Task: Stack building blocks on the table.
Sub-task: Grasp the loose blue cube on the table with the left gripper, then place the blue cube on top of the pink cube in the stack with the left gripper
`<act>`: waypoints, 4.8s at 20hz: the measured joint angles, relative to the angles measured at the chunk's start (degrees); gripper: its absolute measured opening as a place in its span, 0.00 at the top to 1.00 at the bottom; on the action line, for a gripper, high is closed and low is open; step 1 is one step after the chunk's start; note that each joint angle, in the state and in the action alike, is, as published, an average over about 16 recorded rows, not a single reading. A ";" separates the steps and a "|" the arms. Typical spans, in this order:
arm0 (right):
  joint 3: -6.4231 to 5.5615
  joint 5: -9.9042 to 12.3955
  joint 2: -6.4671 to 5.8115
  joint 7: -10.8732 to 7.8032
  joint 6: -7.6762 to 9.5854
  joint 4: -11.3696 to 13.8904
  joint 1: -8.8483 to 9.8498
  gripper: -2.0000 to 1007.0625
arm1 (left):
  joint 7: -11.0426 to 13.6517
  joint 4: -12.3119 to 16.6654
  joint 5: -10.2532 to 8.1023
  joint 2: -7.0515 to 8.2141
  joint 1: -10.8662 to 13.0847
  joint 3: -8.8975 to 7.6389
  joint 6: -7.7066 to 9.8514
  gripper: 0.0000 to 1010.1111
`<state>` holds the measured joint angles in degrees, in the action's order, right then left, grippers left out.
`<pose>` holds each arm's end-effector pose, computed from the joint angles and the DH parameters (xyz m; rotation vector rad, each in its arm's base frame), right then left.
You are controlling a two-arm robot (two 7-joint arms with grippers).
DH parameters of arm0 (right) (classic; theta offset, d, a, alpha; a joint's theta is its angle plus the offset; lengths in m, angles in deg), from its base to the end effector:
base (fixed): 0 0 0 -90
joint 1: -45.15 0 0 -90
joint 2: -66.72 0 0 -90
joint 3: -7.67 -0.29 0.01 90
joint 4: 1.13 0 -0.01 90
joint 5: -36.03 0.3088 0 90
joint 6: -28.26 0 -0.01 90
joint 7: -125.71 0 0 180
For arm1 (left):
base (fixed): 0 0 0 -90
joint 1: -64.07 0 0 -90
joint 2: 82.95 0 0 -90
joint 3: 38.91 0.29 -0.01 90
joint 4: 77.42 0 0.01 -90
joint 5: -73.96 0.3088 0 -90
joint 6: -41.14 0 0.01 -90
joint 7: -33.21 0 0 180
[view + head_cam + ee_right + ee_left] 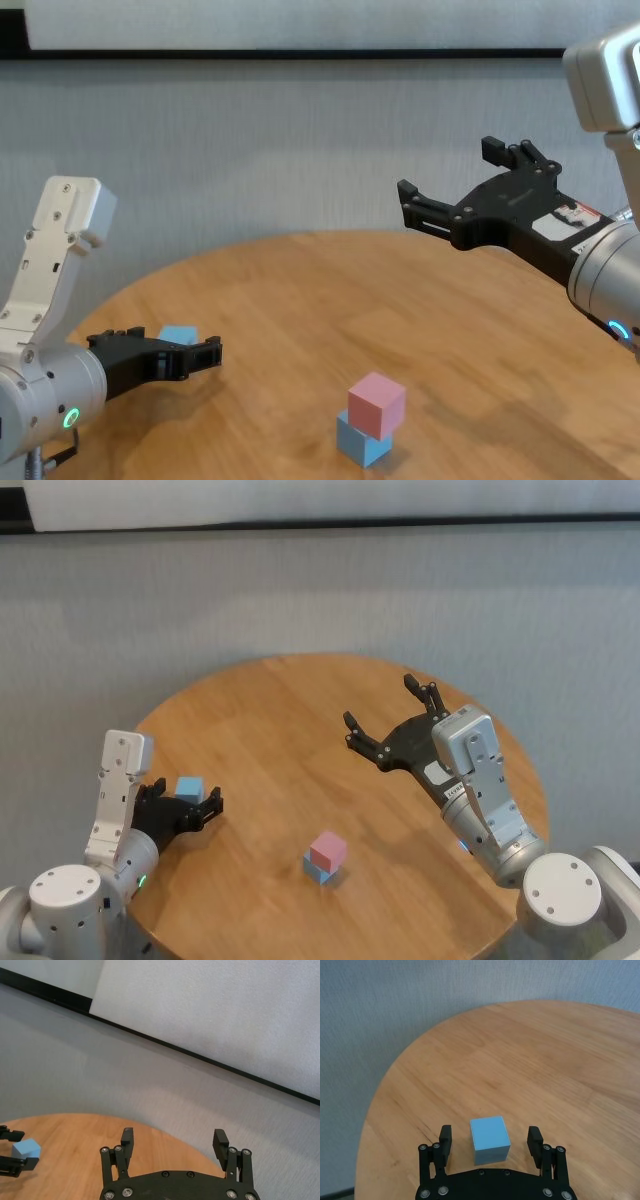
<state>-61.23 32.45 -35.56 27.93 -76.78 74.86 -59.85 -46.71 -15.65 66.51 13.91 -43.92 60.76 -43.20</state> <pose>0.3867 0.0321 -0.3002 -0.0815 -0.4103 -1.0670 0.4077 0.0060 -0.3439 0.2446 0.2057 1.2905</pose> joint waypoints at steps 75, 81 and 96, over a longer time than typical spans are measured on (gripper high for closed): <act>0.00 0.00 0.00 0.00 0.00 0.00 0.00 0.01 | 19.87 23.65 -4.36 10.27 3.42 10.82 7.11 0.60; 0.00 0.00 0.00 0.00 0.00 0.00 0.00 0.01 | 20.13 24.57 -5.47 10.58 4.53 12.10 7.29 0.60; 0.00 0.00 0.00 0.00 0.00 0.00 0.00 0.01 | 19.23 24.96 -5.33 12.07 4.51 15.82 7.70 0.60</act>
<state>-61.24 32.45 -35.56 27.93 -76.78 74.86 -59.85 -27.48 9.31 61.18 25.98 -39.42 76.57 -35.50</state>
